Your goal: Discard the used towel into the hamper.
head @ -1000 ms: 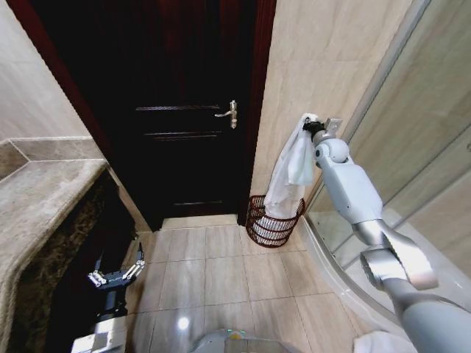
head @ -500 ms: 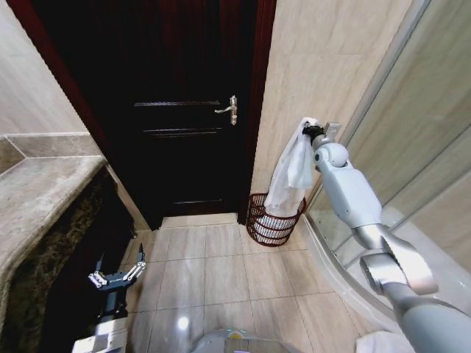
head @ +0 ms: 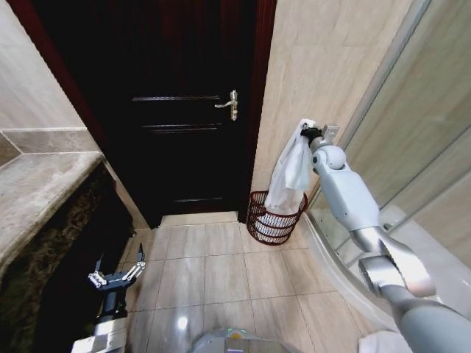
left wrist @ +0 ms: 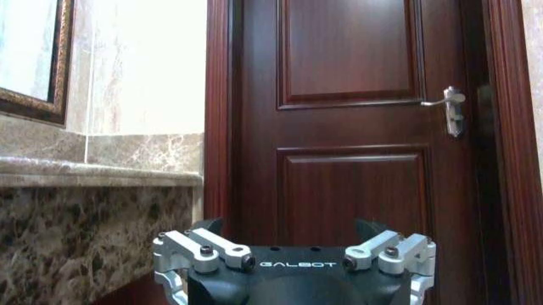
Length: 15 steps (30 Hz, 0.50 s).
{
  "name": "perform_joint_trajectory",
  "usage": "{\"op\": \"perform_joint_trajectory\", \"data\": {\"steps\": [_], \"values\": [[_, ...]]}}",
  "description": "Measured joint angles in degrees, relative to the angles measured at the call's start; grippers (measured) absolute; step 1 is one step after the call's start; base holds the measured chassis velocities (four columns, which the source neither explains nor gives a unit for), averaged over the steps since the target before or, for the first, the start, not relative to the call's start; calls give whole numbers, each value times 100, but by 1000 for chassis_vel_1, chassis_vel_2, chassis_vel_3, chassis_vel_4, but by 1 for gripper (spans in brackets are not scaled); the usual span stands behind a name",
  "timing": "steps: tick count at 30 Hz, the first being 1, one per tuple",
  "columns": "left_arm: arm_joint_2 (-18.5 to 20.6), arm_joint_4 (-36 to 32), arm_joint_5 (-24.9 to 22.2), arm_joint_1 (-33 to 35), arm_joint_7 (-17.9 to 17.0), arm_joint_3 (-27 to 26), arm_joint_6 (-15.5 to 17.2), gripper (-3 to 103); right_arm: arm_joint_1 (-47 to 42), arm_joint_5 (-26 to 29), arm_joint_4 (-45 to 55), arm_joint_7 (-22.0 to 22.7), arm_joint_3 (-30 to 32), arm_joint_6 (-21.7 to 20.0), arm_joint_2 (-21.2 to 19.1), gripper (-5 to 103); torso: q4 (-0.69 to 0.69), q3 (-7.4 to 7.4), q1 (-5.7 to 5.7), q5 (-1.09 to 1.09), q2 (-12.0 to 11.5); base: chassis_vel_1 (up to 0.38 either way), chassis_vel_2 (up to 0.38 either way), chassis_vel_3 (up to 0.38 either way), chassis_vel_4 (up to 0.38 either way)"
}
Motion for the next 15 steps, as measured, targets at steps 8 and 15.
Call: {"op": "perform_joint_trajectory", "data": {"steps": [8,15], "values": [[-28,3,59,-16,26,63,0,100,-438,0,372,19,132,0,-137,5,-1,-110,-80,2,-190,0,0,0,0],[-58,-27,124,-15,61,111,9,100,-425,-2,249,-74,186,24,-168,5,0,-220,-161,0,-381,0,0,0,0]]}}
